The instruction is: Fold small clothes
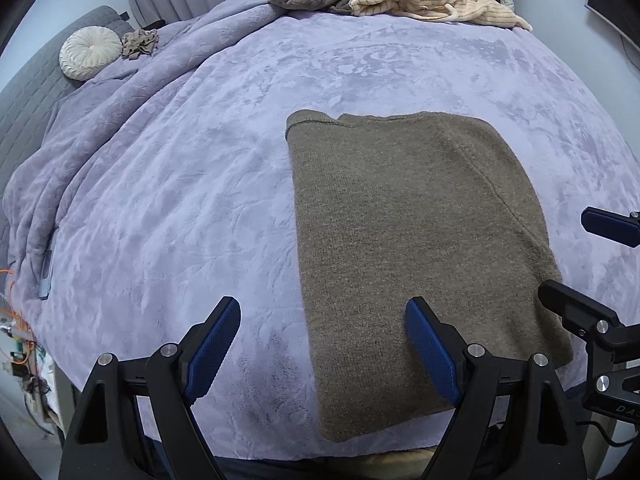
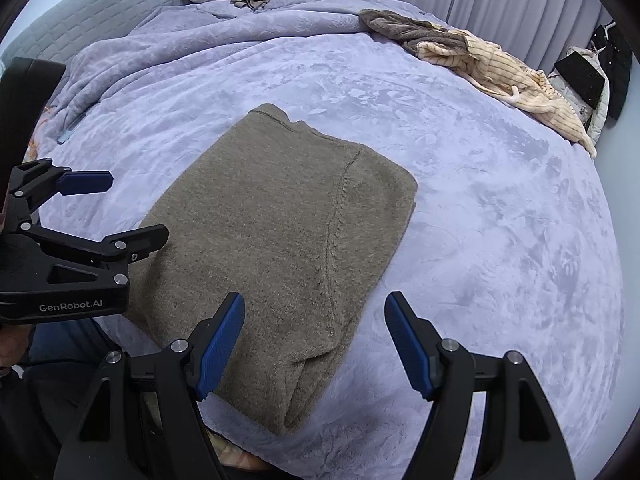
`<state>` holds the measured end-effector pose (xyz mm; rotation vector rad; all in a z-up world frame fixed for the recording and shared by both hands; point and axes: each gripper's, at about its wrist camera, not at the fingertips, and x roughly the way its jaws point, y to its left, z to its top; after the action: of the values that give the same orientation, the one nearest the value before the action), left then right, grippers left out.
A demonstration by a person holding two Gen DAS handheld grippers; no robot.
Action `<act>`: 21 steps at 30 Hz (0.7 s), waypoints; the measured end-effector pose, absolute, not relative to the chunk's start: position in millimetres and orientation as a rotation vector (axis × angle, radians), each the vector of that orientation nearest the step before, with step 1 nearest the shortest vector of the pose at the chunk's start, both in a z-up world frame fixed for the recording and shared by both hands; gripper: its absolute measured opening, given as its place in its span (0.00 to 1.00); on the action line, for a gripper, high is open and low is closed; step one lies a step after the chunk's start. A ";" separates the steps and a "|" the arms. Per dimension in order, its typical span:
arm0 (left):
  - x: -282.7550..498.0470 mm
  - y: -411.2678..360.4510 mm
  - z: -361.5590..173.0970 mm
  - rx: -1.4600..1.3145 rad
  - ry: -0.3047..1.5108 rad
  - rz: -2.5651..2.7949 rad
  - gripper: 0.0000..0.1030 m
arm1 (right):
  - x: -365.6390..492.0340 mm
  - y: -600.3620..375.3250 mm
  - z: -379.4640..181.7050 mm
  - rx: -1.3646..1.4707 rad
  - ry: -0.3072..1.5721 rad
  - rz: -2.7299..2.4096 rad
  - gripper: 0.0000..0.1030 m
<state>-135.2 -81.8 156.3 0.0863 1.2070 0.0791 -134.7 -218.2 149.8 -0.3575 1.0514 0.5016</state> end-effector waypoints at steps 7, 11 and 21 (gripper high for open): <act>-132.3 -83.4 157.2 0.085 1.215 0.065 0.83 | -130.3 -214.9 149.6 -0.371 1.059 0.499 0.73; -128.9 -79.2 154.8 0.065 1.220 0.076 0.83 | -127.6 -213.3 149.8 -0.377 1.063 0.498 0.73; -123.8 -68.3 150.1 0.035 1.226 0.087 0.83 | -122.2 -208.6 146.4 -0.394 1.084 0.490 0.73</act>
<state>-123.8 -68.3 150.1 0.0353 1.2262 0.0866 -122.2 -208.6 146.4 -0.3940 1.0844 0.4896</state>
